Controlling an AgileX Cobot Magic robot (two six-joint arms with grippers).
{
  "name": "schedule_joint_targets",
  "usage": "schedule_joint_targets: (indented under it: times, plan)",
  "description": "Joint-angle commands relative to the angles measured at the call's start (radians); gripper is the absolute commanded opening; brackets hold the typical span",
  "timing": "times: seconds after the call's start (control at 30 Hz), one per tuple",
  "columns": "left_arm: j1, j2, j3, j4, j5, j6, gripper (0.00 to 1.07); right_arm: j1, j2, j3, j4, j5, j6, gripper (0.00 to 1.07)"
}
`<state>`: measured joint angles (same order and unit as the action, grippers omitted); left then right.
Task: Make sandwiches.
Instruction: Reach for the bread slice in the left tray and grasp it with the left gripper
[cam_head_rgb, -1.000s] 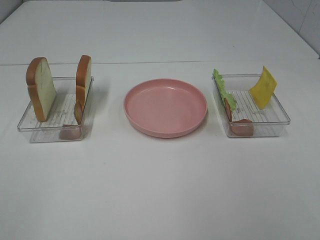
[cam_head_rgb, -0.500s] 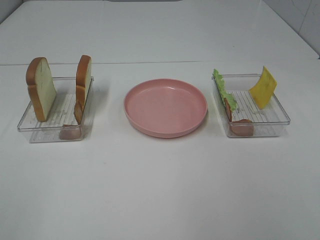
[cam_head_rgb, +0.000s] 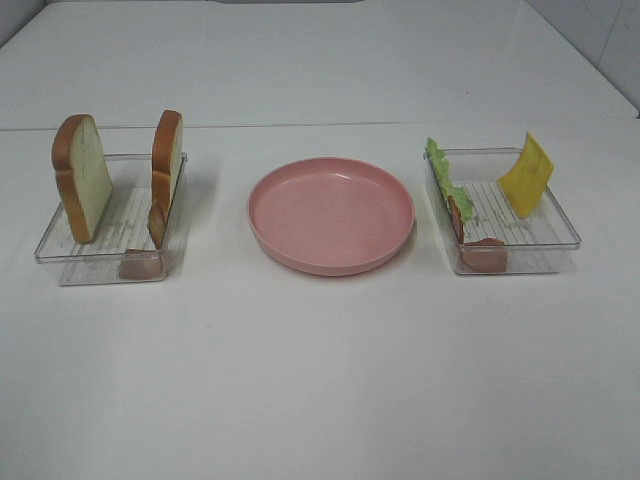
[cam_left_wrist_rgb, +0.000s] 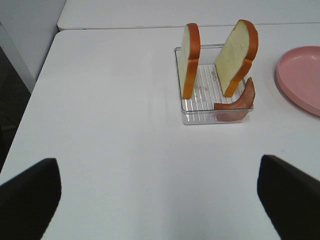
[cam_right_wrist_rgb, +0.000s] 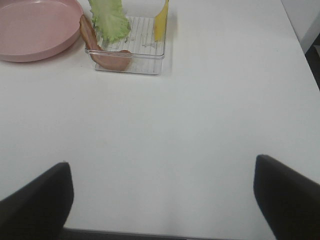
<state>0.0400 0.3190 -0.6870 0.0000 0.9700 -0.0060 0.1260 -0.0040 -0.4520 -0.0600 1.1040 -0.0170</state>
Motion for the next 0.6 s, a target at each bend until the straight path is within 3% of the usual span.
schedule_joint_targets:
  times: [0.03,0.2,0.6]
  plan:
    - [-0.008,0.083,-0.047,-0.010,-0.032,-0.005,1.01,-0.003,-0.031,0.000,-0.001,-0.006,-0.009,0.94]
    - [-0.008,0.336,-0.199,-0.029,-0.032,-0.009,1.01,-0.003,-0.031,0.000,-0.001,-0.006,-0.009,0.94]
    - [-0.008,0.704,-0.500,-0.072,0.008,-0.023,1.01,-0.003,-0.031,0.000,-0.001,-0.006,-0.009,0.94]
